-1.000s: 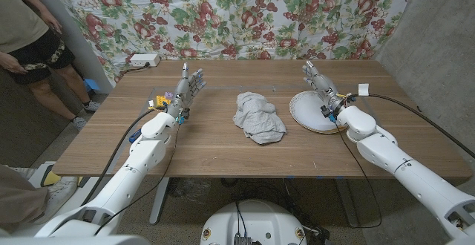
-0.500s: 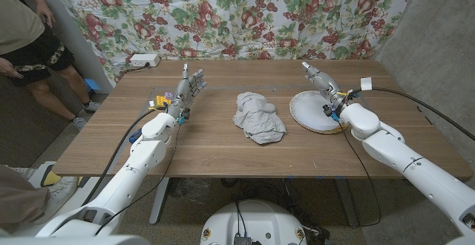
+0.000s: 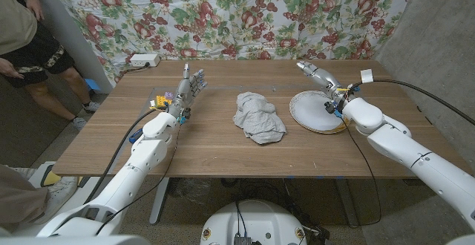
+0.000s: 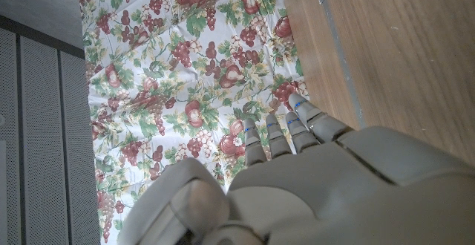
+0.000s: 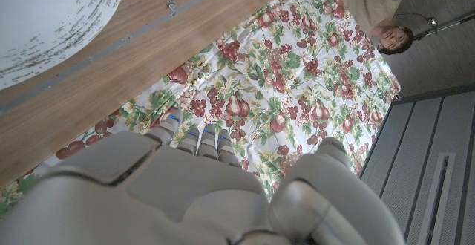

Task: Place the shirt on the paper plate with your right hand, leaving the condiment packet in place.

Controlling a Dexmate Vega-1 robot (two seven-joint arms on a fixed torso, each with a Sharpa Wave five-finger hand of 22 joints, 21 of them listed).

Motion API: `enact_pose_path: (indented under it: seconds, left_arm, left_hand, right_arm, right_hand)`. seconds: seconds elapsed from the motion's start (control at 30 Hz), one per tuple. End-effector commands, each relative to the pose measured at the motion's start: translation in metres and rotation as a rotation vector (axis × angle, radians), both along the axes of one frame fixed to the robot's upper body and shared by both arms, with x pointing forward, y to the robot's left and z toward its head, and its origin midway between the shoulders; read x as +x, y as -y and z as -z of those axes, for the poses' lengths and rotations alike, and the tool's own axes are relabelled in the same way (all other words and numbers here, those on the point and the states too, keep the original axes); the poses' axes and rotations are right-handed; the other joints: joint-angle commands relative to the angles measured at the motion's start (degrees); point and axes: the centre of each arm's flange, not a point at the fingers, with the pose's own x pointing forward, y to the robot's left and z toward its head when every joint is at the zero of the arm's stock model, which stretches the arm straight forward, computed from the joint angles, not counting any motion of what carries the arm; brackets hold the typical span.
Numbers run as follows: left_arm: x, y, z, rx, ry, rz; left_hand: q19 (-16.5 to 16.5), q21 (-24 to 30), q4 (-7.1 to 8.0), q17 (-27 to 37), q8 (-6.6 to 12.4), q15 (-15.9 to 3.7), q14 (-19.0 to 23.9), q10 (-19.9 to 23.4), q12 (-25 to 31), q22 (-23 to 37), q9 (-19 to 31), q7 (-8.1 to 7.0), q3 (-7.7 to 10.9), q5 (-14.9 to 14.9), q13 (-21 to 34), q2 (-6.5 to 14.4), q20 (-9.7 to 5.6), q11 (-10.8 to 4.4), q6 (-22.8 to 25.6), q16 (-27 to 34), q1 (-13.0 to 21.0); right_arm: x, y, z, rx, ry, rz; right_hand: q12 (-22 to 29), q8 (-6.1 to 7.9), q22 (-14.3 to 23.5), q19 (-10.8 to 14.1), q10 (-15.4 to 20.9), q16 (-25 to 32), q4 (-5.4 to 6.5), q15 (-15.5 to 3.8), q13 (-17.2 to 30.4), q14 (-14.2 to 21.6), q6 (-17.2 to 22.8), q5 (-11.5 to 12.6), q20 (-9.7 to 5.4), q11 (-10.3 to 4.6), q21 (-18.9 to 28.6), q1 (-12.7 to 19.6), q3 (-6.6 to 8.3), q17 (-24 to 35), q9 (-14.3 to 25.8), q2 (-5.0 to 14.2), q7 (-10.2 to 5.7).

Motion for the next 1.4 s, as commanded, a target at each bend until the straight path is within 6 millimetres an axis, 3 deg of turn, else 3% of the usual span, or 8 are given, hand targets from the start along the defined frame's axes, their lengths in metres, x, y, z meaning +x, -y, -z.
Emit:
enact_pose_path:
  seconds: [0.03, 0.8, 1.0, 1.4]
  left_arm:
    - [0.002, 0.003, 0.0, 0.001, -0.003, 0.002]
    - [0.007, 0.008, -0.002, 0.016, -0.009, 0.012]
    - [0.006, 0.009, -0.001, 0.019, -0.011, 0.013]
    - [0.005, 0.01, 0.001, 0.017, -0.014, 0.015]
  left_hand:
    - [0.1, 0.4, 0.12, 0.2, 0.12, -3.79, -0.1, 0.4, 0.5, 0.1, 0.1, 0.09, -0.31, 0.3, 0.2, 0.1, -2.96, -0.09, 0.6, 0.1, 0.3]
    - [0.0, 0.4, 0.16, 0.2, 0.07, -3.85, -0.1, 0.5, 0.4, 0.1, 0.1, 0.05, -0.32, 0.2, 0.2, 0.1, -2.99, -0.1, 0.6, 0.2, 0.4]
    - [0.0, 0.4, 0.15, 0.2, 0.06, -3.82, -0.2, 0.4, 0.4, 0.1, 0.1, 0.19, -0.31, 0.2, 0.2, 0.1, -3.03, 0.01, 0.6, 0.1, 0.4]
    - [-0.1, 0.4, 0.05, 0.1, 0.1, -3.89, -0.2, 0.4, 0.4, 0.1, 0.1, 0.21, -0.3, 0.2, 0.2, 0.0, -3.04, 0.01, 0.7, 0.1, 0.6]
  right_arm:
    - [-0.008, -0.005, -0.015, -0.13, 0.027, 0.029]
    - [-0.028, -0.022, -0.027, -0.268, 0.089, 0.053]
    - [-0.031, -0.025, -0.031, -0.291, 0.102, 0.04]
    - [-0.038, -0.037, -0.034, -0.373, 0.129, 0.055]
  right_hand:
    - [0.2, 0.23, 0.1, 0.0, 0.1, 0.1, -0.76, -0.11, 0.3, -0.3, 0.0, 0.6, 0.39, -0.43, 0.1, 0.9, 0.11, 0.2, 0.3, 0.2, -0.58]
    - [0.1, 0.03, 0.1, 0.2, -0.4, 0.2, -1.43, -0.52, 0.3, -0.4, -0.5, 1.5, 0.04, 0.32, 0.3, 2.0, 0.18, 0.2, 0.3, 0.2, -0.85]
    - [0.1, 0.12, 0.1, 0.5, -0.6, 0.2, -1.64, -0.72, 0.3, -0.5, -0.3, 1.8, -1.05, 0.57, 0.4, 2.4, 0.21, 0.2, 0.3, 0.27, -0.88]
    - [0.0, 0.21, 0.1, 0.5, -0.8, 0.2, -1.84, -1.02, 0.3, -0.6, 0.0, 2.2, -1.21, 0.76, 0.4, 2.8, 0.25, 0.2, 0.3, 0.41, -0.78]
